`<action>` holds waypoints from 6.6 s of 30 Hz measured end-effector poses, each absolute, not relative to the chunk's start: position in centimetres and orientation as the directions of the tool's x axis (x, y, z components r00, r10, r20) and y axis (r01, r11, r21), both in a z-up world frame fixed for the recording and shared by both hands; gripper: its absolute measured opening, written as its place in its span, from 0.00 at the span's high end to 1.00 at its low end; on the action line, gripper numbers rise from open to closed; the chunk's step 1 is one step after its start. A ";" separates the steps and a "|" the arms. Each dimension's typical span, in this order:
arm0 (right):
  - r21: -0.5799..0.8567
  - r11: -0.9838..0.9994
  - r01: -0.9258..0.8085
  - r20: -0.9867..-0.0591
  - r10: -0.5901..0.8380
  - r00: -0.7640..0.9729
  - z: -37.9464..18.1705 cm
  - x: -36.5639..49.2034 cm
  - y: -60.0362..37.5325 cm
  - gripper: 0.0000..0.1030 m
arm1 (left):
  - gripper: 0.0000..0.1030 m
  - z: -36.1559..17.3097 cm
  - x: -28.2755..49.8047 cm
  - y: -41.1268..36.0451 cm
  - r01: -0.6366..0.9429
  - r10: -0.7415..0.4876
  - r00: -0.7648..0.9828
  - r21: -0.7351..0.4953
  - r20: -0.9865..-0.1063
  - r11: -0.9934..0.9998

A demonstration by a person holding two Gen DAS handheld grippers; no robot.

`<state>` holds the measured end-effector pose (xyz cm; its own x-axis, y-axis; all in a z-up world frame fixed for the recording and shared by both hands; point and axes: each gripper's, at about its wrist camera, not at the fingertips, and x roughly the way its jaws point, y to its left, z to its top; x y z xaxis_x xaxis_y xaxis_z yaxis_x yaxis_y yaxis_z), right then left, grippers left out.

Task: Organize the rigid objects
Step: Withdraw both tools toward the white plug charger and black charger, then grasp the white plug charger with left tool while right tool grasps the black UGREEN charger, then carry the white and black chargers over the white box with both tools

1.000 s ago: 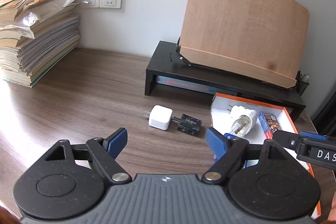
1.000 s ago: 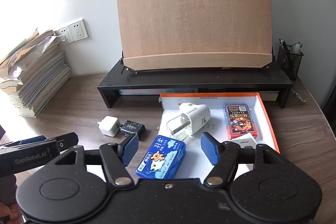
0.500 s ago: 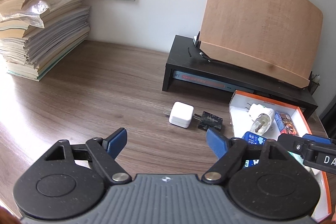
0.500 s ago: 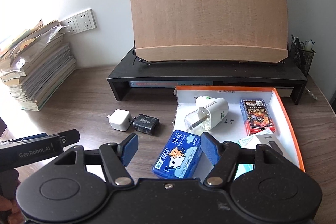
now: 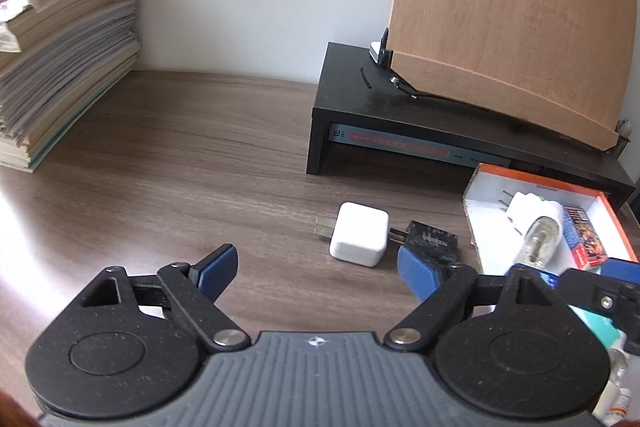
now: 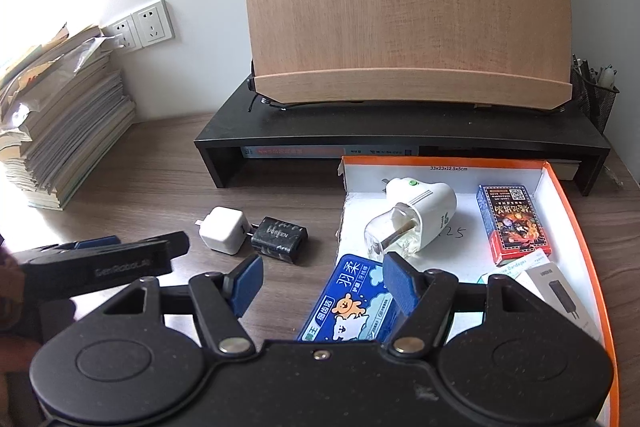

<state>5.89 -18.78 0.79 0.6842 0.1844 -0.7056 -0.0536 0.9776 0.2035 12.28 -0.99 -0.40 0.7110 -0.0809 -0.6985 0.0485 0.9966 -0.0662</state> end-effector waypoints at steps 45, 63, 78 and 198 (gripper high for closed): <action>0.065 0.902 -0.428 -0.885 0.250 0.394 -6.1 18.9 -11.1 0.34 | 0.44 -3.5 15.0 5.1 0.169 -0.239 0.716 -0.170 -0.656 0.971; 0.141 0.941 -0.306 -0.762 0.301 0.574 -0.1 12.1 -12.1 0.34 | 0.44 -0.2 11.1 4.7 0.140 -0.221 0.764 -0.179 -0.607 0.974; 0.168 0.980 -0.104 -0.682 0.192 0.705 4.8 0.5 -22.5 0.34 | 0.44 3.8 3.7 -4.1 0.197 -0.247 0.769 -0.149 -0.589 0.969; 0.220 0.973 -0.068 -0.647 0.198 0.737 3.9 5.0 -35.7 0.34 | 0.44 1.1 5.6 -19.4 0.232 -0.281 0.725 -0.162 -0.629 0.959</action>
<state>4.97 -35.67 3.89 0.7368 0.1975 -0.6466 -0.0677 0.9731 0.2201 5.60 -19.41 1.15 0.7249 -0.2812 -0.6288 0.2317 0.9592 -0.1619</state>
